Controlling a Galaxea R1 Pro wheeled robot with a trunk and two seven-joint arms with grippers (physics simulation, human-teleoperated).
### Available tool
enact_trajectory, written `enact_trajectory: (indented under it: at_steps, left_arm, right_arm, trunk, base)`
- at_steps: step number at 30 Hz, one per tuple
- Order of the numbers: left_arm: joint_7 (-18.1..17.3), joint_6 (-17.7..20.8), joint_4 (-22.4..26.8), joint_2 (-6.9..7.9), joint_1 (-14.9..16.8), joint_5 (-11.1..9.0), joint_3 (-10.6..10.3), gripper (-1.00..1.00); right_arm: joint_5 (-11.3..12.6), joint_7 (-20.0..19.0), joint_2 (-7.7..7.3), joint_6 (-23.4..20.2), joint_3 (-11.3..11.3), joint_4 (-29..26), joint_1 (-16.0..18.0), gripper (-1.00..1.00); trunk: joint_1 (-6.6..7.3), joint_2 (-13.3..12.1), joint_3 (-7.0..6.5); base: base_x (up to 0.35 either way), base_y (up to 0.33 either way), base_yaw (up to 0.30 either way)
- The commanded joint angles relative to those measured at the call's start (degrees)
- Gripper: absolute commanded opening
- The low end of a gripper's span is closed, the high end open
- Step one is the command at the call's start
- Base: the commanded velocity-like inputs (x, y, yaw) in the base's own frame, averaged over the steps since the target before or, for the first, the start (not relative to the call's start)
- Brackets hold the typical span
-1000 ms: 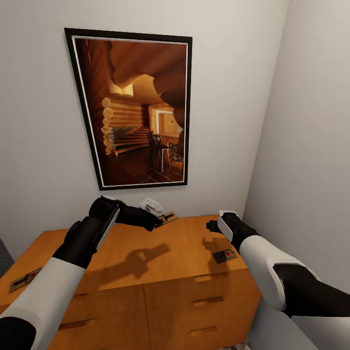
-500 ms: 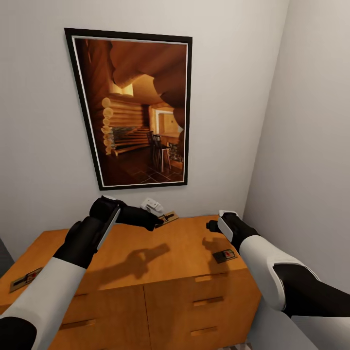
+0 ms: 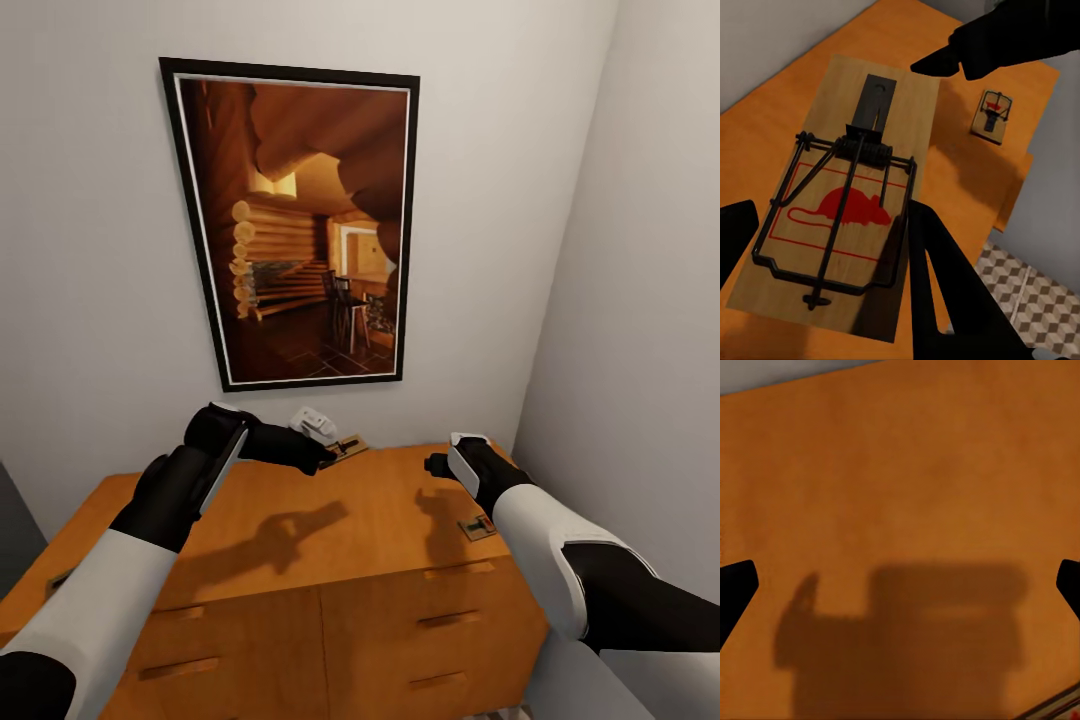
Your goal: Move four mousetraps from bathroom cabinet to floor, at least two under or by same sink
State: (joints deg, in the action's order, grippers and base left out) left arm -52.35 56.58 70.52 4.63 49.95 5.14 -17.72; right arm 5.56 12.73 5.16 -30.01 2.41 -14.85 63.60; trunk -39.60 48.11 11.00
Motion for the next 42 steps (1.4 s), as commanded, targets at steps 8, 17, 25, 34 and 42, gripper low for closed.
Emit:
enact_trajectory:
  at_steps: [8, 17, 25, 34, 42]
  left_arm:
    - [-0.6, 0.2, 0.1, 0.03, 0.1, 0.6, 0.0, -1.00]
    - [-0.6, 0.1, 0.1, 0.03, 0.1, 0.6, -0.1, -1.00]
    - [-0.6, 0.1, 0.1, 0.03, 0.1, 0.6, 0.0, -1.00]
    - [-0.6, 0.0, 0.1, 0.03, 0.1, 0.6, 0.0, -1.00]
    - [-0.5, -0.1, 0.1, 0.03, 0.1, 0.6, 0.0, -1.00]
  right_arm:
    - [0.6, 0.5, 0.04, -0.1, 0.2, -0.1, 0.0, 1.00]
    - [0.7, 0.5, 0.05, -0.1, 0.4, 0.4, 0.1, 1.00]
    - [1.9, 4.3, 0.06, 4.1, 1.6, 0.9, 0.1, 1.00]
    - [5.6, 17.4, -0.96, 7.7, 12.6, 0.9, 0.1, 1.00]
    - [6.2, 18.1, -4.89, 7.8, 14.9, 1.0, 0.1, 1.00]
  trunk:
    - [-0.01, 0.1, 0.09]
    - [-0.01, 0.1, 0.09]
    - [-0.01, 0.1, 0.09]
    - [-0.01, 0.1, 0.09]
    - [-0.01, 0.1, 0.09]
  base:
    - [0.000, 0.181, 0.000]
    - [0.000, 0.068, 0.000]
    - [0.000, 0.004, 0.000]
    - [0.000, 0.000, 0.000]
    - [0.000, 0.000, 0.000]
